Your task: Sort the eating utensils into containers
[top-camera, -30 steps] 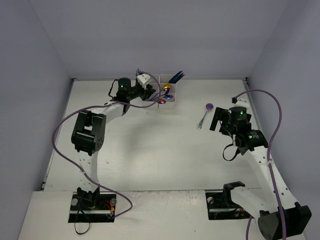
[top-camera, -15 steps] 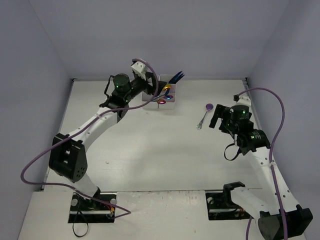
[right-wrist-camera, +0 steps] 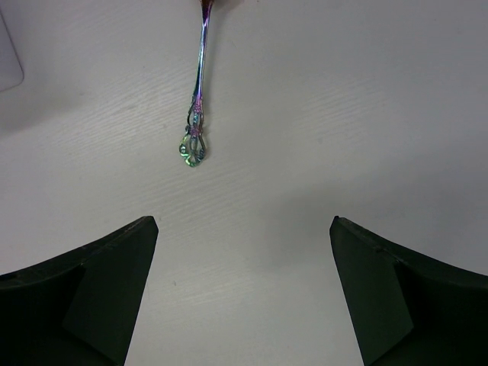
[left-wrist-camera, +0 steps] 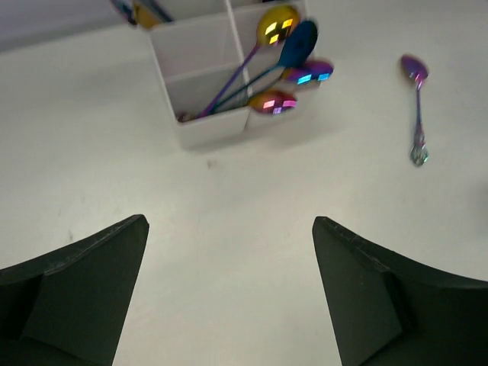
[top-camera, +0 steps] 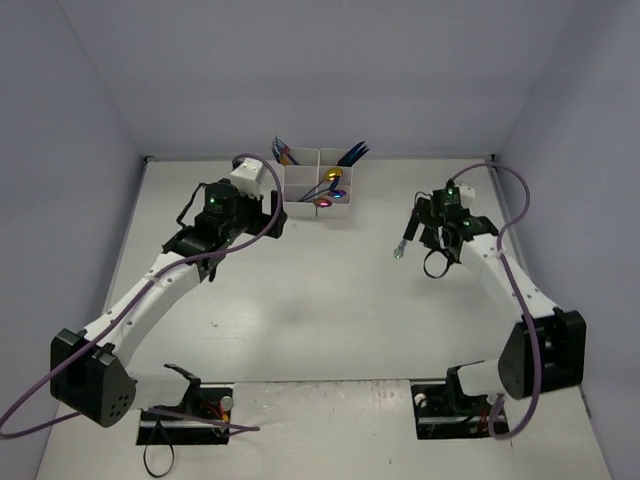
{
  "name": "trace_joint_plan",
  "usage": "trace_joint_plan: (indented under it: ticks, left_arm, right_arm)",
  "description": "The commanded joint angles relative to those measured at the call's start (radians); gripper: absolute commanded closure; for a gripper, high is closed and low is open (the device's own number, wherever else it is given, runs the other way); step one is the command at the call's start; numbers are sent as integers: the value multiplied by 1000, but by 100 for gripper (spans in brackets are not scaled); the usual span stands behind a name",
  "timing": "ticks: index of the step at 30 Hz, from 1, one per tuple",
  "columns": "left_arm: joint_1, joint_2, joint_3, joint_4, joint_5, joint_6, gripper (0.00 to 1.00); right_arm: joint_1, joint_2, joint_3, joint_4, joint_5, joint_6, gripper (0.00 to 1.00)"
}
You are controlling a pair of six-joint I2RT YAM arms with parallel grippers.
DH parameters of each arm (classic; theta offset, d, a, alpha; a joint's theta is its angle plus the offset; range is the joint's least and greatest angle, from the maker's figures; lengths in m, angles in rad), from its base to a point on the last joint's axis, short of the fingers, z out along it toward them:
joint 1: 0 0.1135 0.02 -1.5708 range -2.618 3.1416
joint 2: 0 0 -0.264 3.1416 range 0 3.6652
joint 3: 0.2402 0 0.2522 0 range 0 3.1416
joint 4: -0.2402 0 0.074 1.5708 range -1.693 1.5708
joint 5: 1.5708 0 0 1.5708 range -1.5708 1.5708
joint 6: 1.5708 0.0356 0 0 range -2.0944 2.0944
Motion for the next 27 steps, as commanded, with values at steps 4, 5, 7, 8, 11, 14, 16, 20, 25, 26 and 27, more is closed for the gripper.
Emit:
trace_joint_plan:
  ticks: [4,5,7,8,11,14,16,20,25,26,27]
  left_arm:
    - [10,-146,-105,-106,-7,-53,13]
    - [11,-157,-117,-112,-1,-65,13]
    - [11,-168,-126,-122,7,-78,13]
    - [11,-174,-128,-133,9,-86,13]
    - [11,-194,-130,-180,18,-89,13]
    - [11,-224,-138,-217,12,-85,13]
    - [12,-241,-144,-228,8,-84,13]
    - [14,-260,-147,-255,18,-86,13]
    - [14,-275,-157,-262,41,-108,13]
    - [14,-279,-157,-263,41,-115,13]
    - [14,-284,-157,-264,38,-125,13]
  right_arm:
    - [17,245,128,116,93,140,14]
    - [22,285,152,123,106,151,16]
    - [30,339,186,129,127,165,19]
    - [34,371,208,134,141,176,20]
    - [39,450,257,150,155,203,24]
    - [43,547,322,156,181,220,26]
    - [45,595,353,156,205,226,28]
    - [44,662,393,156,240,238,32]
    - [37,725,426,156,258,246,48]
    - [37,731,429,157,264,248,52]
    - [38,738,431,158,274,252,55]
